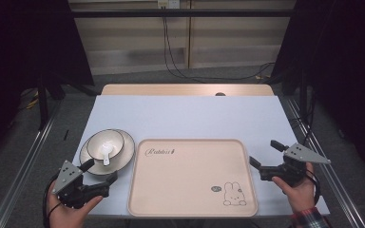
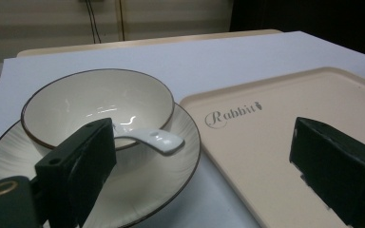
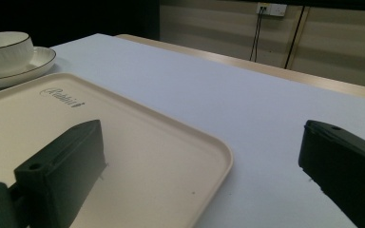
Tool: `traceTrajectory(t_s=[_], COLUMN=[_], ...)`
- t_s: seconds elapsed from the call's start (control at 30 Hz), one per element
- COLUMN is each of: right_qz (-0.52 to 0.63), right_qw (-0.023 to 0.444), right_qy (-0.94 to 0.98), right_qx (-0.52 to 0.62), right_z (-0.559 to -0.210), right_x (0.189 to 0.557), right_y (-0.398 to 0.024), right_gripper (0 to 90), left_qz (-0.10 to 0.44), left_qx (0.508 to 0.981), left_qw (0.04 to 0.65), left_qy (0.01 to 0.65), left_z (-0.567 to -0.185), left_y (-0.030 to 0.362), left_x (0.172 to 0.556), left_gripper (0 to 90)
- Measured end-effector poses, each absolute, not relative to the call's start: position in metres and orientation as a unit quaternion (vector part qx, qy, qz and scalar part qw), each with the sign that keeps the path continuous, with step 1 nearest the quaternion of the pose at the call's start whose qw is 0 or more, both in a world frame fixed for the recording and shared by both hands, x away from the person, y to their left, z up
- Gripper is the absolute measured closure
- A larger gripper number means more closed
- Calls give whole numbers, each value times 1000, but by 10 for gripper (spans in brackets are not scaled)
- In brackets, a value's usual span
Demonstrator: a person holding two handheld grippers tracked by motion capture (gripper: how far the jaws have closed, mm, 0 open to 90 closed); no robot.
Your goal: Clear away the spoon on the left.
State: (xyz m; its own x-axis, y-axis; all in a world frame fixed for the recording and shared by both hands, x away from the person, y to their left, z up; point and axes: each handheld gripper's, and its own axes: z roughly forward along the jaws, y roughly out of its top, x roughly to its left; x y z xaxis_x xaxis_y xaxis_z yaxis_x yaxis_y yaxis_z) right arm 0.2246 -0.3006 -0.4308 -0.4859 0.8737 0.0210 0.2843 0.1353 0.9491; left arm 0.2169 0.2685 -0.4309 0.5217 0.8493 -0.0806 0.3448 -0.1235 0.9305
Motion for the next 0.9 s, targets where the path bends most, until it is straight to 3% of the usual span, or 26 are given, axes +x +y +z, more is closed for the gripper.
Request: traceTrajectory(t_s=[0.27, 0.53, 0.9], right_qz=[513, 508, 507], right_qw=[287, 292, 295], right_qy=[692, 697, 691], right_qx=[419, 413, 422], right_z=[-431, -431, -430], right_x=[226, 226, 225], right_y=[-299, -299, -302], right_gripper=[14, 15, 15], left_qz=[265, 293, 289], left_qx=[711, 700, 696], left_qw=[481, 478, 481], left_qy=[439, 442, 448], left_z=[-439, -439, -444], left_y=[272, 271, 270], left_x=[215, 223, 232], left_gripper=[117, 220, 296])
